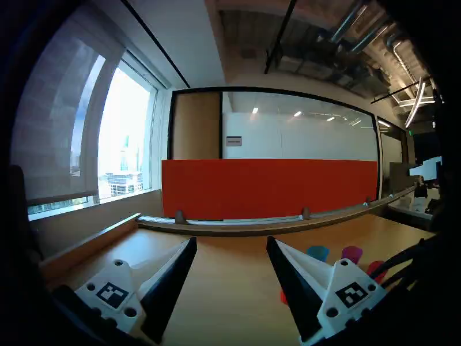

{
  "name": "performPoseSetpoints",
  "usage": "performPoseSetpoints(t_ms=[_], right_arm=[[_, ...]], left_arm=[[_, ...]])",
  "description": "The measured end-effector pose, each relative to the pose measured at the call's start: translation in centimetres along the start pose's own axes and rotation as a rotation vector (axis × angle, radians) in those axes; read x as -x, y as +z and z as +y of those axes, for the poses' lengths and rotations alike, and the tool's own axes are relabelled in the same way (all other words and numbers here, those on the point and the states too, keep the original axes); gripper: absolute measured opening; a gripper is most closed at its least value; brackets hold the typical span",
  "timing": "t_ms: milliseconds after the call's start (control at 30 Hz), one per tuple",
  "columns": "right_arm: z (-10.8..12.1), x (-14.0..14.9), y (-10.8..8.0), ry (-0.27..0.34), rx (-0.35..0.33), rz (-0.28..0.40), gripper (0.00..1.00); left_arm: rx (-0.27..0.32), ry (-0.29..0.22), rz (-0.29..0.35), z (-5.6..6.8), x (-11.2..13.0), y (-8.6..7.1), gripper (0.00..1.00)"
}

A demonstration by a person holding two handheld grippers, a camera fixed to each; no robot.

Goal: Pour water

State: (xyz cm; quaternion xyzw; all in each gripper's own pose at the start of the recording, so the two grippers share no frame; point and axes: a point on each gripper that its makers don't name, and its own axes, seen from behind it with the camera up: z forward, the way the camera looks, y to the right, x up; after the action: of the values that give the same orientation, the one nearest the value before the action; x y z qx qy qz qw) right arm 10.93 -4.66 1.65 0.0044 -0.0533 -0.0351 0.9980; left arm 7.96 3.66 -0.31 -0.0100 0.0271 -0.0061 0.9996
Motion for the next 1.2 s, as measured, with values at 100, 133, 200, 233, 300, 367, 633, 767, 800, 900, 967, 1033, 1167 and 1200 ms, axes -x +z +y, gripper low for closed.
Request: performPoseSetpoints(t_ms=[100, 133, 200, 233, 300, 367, 633, 767, 800, 900, 967, 1033, 1167, 1200], right_arm=[[-0.3, 0.5, 0.2, -0.011, 0.000, 0.002, 1.00], [-0.4, 0.7, 0.3, -0.012, 0.001, 0.003, 1.00], [-0.5, 1.0, 0.4, -0.012, 0.002, 0.006, 1.00], [-0.5, 1.1, 0.5, -0.010, 0.002, 0.008, 1.00], [-0.7, 1.5, 0.7, -0.007, 0.002, 0.012, 1.00], [-0.8, 1.8, 0.8, -0.010, -0.001, 0.011, 1.00], [-0.7, 3.0, 1.0, -0.020, -0.005, 0.005, 1.00], [-0.5, 3.4, 1.0, -0.008, -0.002, 0.005, 1.00], [-0.5, 3.5, 1.0, -0.009, -0.001, 0.005, 1.00], [-0.5, 4.1, 0.8, -0.024, 0.001, -0.005, 0.99], [-0.5, 4.3, 0.7, -0.036, 0.004, -0.009, 1.00], [-0.7, 4.4, 0.6, -0.044, 0.002, -0.009, 0.99], [-1.1, 4.5, 0.5, -0.051, -0.006, -0.008, 1.00], [-1.2, 4.5, 0.5, -0.053, -0.007, -0.008, 1.00]], left_arm=[[-0.001, -0.004, 0.016, -0.5, 0.9, -0.1, 0.89], [-0.001, -0.005, 0.019, -0.6, 1.3, -0.2, 0.89], [-0.003, -0.008, 0.023, -1.0, 2.1, -0.2, 0.89], [-0.005, -0.009, 0.021, -1.1, 2.7, -0.2, 0.89], [-0.009, -0.012, 0.016, -1.5, 3.8, -0.3, 0.89], [-0.014, -0.011, 0.010, -1.8, 4.7, -0.3, 0.89], [-0.025, 0.021, 0.018, -2.6, 7.1, -0.8, 0.90], [-0.031, 0.013, 0.017, -2.9, 8.2, -1.0, 0.89], [-0.032, 0.011, 0.018, -3.0, 8.4, -1.1, 0.89], [-0.042, 0.009, 0.020, -3.5, 8.9, -1.1, 0.89], [-0.043, 0.008, 0.024, -3.6, 9.1, -1.1, 0.89], [-0.042, 0.008, 0.027, -3.7, 9.3, -1.1, 0.89], [-0.048, 0.008, 0.026, -4.0, 10.0, -1.0, 0.89], [-0.051, 0.008, 0.025, -4.1, 10.2, -1.0, 0.89]])
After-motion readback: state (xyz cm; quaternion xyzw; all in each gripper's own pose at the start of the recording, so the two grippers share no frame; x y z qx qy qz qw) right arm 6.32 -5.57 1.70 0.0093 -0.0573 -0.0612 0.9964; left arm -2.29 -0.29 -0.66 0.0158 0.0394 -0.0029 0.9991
